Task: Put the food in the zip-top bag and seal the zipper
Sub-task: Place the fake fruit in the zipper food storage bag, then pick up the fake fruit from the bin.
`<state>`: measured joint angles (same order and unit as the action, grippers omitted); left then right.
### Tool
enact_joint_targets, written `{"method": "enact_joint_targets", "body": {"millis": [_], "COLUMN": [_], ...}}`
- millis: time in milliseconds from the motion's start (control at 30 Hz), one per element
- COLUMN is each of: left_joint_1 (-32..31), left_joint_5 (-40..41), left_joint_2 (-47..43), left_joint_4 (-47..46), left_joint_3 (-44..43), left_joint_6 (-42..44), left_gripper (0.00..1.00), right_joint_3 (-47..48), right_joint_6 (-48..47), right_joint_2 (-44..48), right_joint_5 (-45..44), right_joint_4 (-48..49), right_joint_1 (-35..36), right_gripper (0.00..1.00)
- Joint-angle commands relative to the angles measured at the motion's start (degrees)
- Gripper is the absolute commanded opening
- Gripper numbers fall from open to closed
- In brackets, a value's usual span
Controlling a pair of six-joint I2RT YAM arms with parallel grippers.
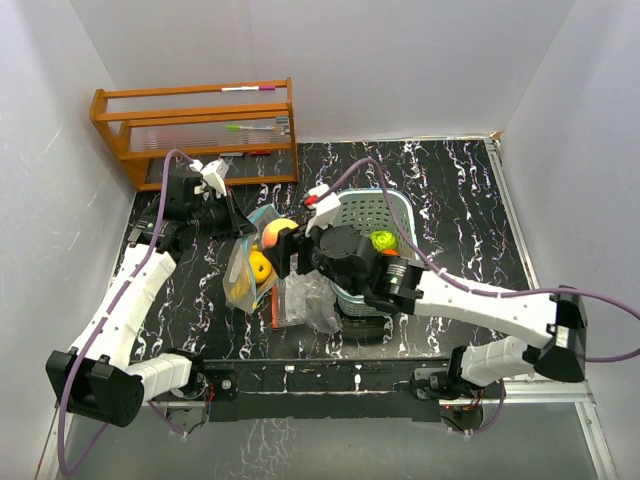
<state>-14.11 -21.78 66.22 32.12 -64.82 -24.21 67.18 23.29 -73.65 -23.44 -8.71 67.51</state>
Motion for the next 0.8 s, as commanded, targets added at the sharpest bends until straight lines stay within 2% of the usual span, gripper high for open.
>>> {"method": "enact_joint_targets", "body": {"millis": [0,67,167,267,333,467,567,700,767], "left_joint_1": [-0.2,-0.2,-0.2,-0.2,-0.2,-0.2,-0.2,-0.2,-0.2], "left_joint_5": [-0.7,-0.8,-1.5,-1.6,-1.5,-1.4,-1.3,-1.5,-1.6], "left_joint_2": [-0.6,-0.7,-0.6,-0.8,-1.0,-1.1,-1.1,-1.4,-1.6], "left_joint_4": [-0.6,-0.8,-1.2,-1.5,-1.5,-1.5,-1.2,-1.1,-1.3], "left_joint_3": [-0.8,-0.6,-0.5,-0.1,0.2,0.4,0.1,-0.1,0.2], "left_joint_6": [0.2,0.2,-0.1,-0.2,-0.2,-0.2,-0.1,0.0,0.0], "left_gripper": [0.00,0.00,0.00,0.00,0.00,0.00,0.00,0.00,0.00], "right_joint_3": [3.6,4.5,6.3,8.5,9.8,8.6,7.6,7.4,7.1], "right_joint_6": [-1.7,-1.1,-0.9,-0.4,-0.4,-0.3,0.5,9.9,15.3], "right_joint_2": [-3.7,-5.5,-8.6,-11.4,-12.4,-9.8,-6.1,-1.7,-0.4], "right_joint_5": [1.0,-1.0,-3.8,-4.4,-3.8,-2.9,-5.7,-16.9,-15.6], "right_joint_4": [6.6,5.7,2.5,-1.2,-2.4,-1.7,-4.1,-19.0,-28.3], "right_joint_1": [-0.3,-0.3,-0.3,-0.4,-0.3,-0.3,-0.3,-1.6,-5.8], "right_gripper": [0.50,0.55,0.70,0.93,0.98,0.98,0.99,0.98,0.99]}}
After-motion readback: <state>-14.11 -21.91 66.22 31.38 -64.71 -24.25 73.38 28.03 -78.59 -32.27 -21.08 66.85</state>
